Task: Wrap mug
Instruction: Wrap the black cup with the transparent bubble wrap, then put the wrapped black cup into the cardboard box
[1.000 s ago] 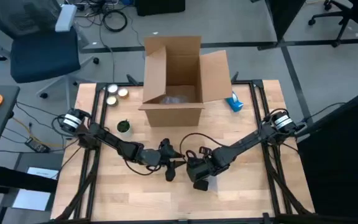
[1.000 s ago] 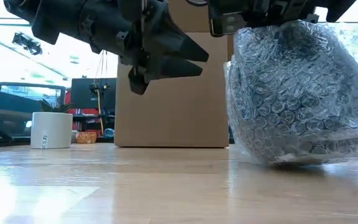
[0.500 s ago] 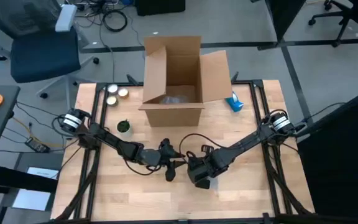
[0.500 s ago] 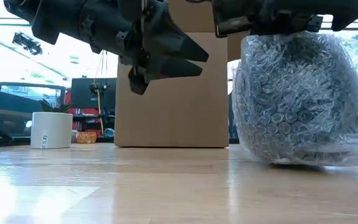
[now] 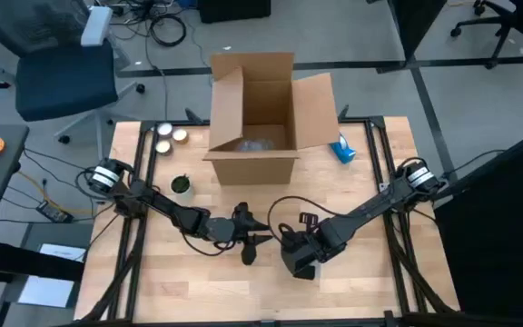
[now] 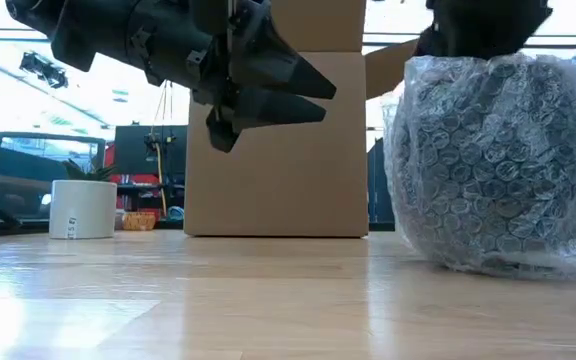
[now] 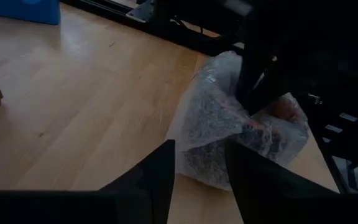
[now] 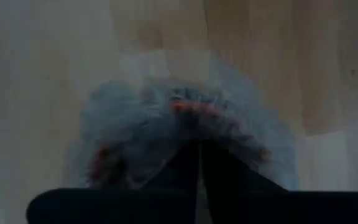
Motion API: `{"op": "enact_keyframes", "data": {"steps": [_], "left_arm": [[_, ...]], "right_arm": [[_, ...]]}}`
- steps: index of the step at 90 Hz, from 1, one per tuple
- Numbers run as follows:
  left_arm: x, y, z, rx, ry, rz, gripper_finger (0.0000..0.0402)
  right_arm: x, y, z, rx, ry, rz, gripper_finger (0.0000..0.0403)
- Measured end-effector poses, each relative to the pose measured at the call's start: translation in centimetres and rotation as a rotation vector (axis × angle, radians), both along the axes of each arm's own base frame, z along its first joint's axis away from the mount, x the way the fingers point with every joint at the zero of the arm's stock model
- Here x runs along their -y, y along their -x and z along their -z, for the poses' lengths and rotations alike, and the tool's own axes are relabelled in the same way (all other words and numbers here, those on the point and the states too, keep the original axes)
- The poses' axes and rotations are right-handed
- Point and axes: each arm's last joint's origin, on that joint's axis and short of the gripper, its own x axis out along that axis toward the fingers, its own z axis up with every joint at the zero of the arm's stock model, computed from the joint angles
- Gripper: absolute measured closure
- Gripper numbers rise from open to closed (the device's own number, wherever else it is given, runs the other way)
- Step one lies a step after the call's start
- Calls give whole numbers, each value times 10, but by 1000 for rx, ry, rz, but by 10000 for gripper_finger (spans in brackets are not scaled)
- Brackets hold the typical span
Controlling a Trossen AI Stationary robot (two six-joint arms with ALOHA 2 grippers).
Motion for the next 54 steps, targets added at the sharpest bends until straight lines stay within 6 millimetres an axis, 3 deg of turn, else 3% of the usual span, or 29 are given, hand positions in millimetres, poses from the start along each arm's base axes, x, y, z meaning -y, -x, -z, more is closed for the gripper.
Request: {"op": "enact_keyframes", "data": {"steps": [37, 54], "left_arm": [[0, 0, -1, 6, 2, 0, 275], [0, 0, -1, 8, 3, 1, 275]], "right_arm": [[-28, 19, -34, 25, 57, -154, 403], [-37, 22, -35, 44, 38, -177, 402]]}}
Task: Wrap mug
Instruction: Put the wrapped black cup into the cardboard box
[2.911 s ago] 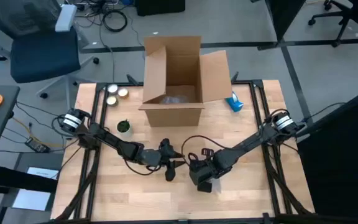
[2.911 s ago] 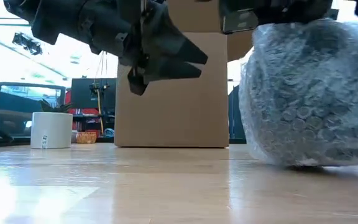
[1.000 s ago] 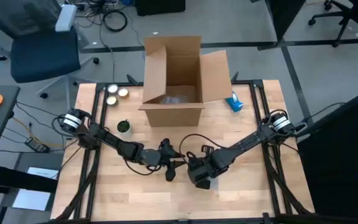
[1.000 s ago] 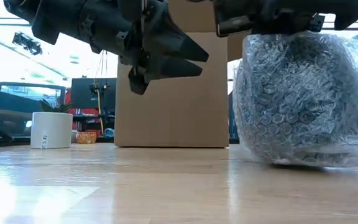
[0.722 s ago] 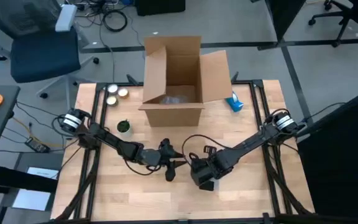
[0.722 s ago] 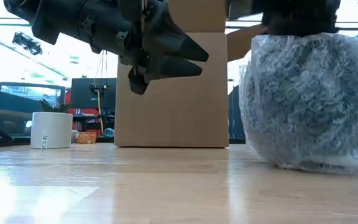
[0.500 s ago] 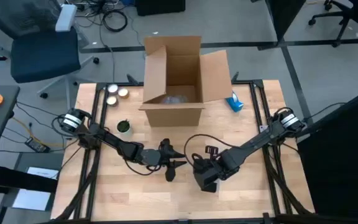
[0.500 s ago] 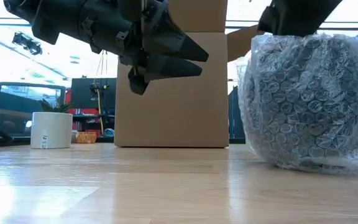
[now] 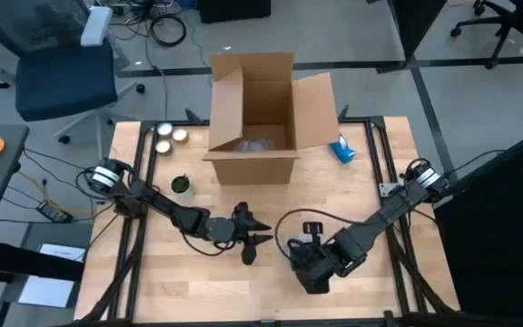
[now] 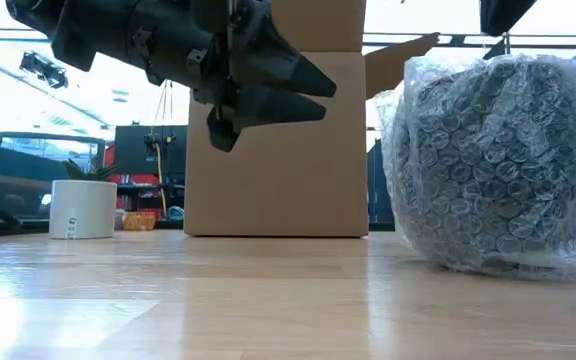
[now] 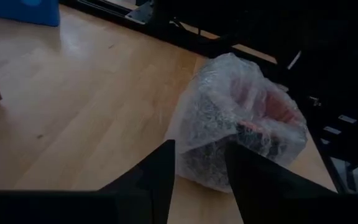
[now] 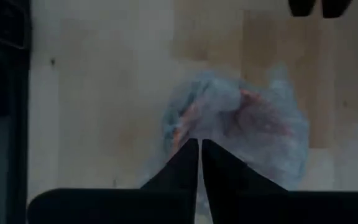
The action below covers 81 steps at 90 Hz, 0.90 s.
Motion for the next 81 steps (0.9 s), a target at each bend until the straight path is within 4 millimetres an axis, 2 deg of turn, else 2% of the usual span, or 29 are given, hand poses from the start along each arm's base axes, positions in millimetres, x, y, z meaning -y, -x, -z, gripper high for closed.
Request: {"op": "enact_keyframes", "data": {"steps": [21, 32, 59, 81], "left_arm": [[0, 0, 0, -1, 0, -1, 275], [0, 0, 0, -1, 0, 0, 275], [0, -1, -2, 17, 6, 0, 275], [0, 0, -2, 17, 6, -1, 275]], "right_arm": [[0, -1, 1, 2, -40, 63, 377], [1, -2, 5, -14, -79, 88, 343], [11, 0, 26, -65, -37, 119, 244], [22, -4, 40, -82, -31, 128, 203]]}}
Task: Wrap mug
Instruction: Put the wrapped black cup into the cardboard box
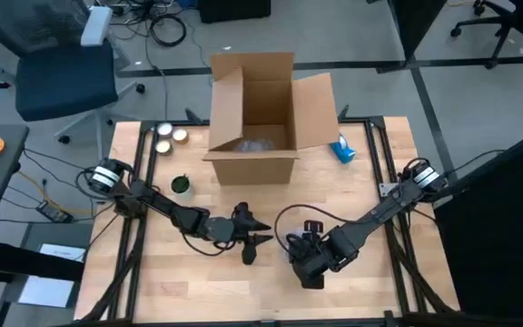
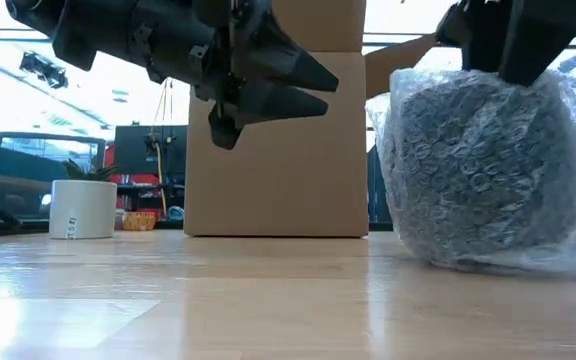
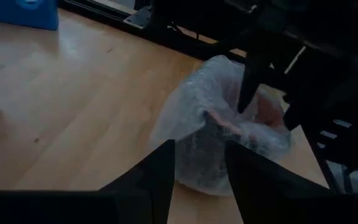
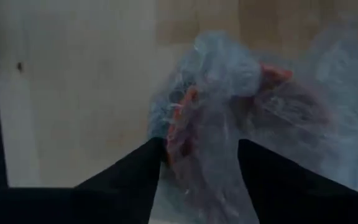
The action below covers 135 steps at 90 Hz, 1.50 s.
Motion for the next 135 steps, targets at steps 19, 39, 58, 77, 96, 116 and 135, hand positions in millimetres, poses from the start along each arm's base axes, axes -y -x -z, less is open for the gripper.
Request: {"op": "enact_keyframes", "data": {"steps": [19, 39, 58, 77, 96, 116, 135], "left_arm": [[0, 0, 0, 0, 0, 0, 275], [0, 0, 0, 0, 0, 1, 275], [0, 0, 0, 0, 0, 0, 275], [0, 0, 0, 0, 0, 0, 275], [0, 0, 0, 0, 0, 0, 275], [0, 0, 0, 1, 0, 0, 275], [0, 0, 0, 0, 0, 0, 275]], "right_arm": [[2, -1, -2, -8, -22, 2, 197], [-3, -6, -25, 37, -50, -12, 199], [-11, -4, -34, 52, -69, -26, 188], [-10, -7, -31, 63, -52, -25, 156], [-3, -9, -17, 34, -69, -11, 132], [9, -8, 11, -13, -71, 12, 131], [24, -9, 31, -20, -52, 35, 131]]}}
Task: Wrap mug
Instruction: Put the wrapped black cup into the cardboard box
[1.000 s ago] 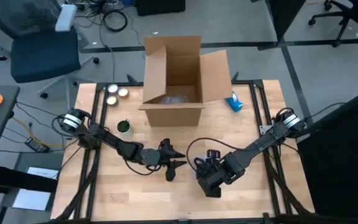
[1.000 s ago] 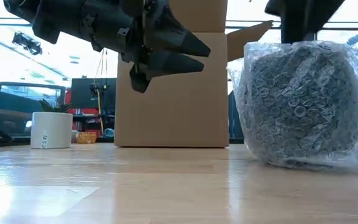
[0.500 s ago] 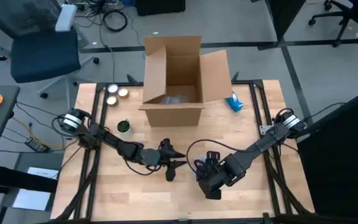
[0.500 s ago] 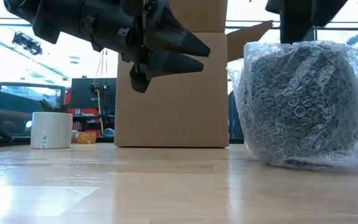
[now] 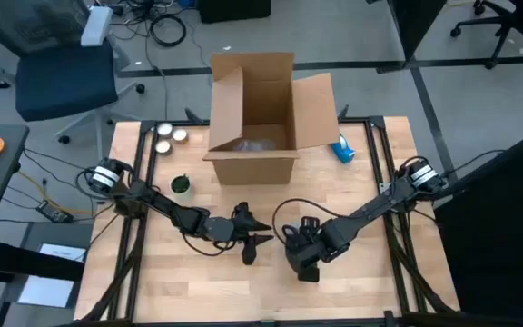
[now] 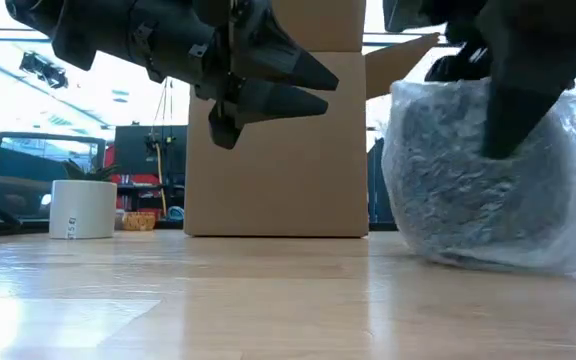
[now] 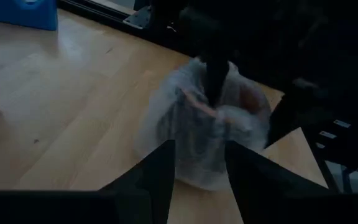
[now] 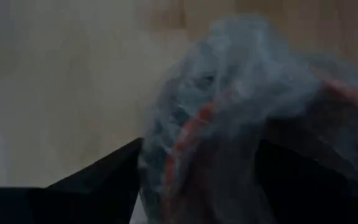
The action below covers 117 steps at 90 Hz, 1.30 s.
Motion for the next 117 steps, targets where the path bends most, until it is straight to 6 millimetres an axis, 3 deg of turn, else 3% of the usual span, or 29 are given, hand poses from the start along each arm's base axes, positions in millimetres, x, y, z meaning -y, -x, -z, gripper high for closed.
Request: {"op": "enact_keyframes", "data": {"steps": [23, 83, 102, 117], "left_arm": [[0, 0, 0, 0, 0, 0, 275], [0, 0, 0, 1, 1, 0, 275], [0, 0, 0, 1, 1, 0, 275], [0, 0, 0, 1, 0, 0, 275]], "right_arm": [[9, -1, 15, 27, -17, 14, 139], [8, -5, 17, 51, -46, 13, 207], [4, -7, 13, 66, -58, 10, 258], [1, -11, 5, 60, -114, -7, 347]]}}
